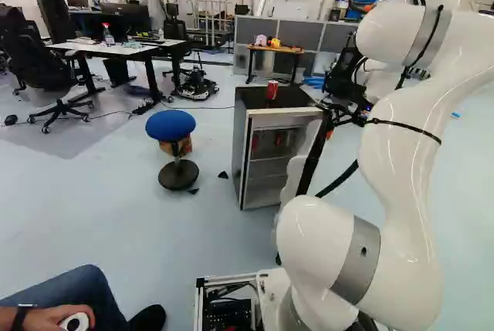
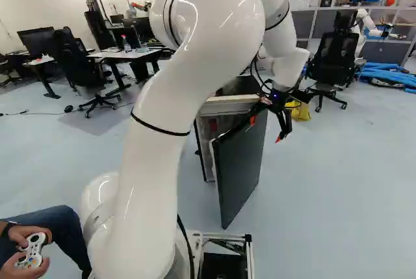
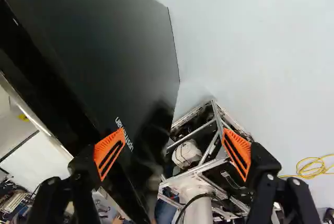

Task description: Grab a drink from the fridge

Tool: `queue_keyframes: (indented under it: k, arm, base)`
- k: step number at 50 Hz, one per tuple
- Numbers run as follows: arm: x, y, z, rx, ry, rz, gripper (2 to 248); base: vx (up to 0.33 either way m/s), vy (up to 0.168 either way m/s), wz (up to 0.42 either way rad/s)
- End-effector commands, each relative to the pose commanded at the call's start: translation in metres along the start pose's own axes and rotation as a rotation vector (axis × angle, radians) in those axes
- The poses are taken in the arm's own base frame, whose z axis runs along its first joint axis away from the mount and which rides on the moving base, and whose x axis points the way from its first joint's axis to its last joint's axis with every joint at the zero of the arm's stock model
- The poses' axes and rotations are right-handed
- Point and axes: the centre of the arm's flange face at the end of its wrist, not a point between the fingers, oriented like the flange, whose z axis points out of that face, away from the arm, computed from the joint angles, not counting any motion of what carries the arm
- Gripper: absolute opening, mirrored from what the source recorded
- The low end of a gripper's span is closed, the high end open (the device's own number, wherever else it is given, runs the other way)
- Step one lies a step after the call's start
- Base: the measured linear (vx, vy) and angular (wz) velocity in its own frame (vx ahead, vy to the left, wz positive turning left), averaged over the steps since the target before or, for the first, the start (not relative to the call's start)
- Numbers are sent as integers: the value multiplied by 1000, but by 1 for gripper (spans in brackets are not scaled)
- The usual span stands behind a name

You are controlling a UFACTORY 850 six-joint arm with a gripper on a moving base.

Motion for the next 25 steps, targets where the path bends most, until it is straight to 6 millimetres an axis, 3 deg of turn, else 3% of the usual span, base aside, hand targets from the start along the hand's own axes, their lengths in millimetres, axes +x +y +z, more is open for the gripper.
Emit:
queue_keyframes:
  k: [25]
  arm:
    - [-23, -34, 11, -14, -33, -55, 247]
  base:
    - [0, 0, 0]
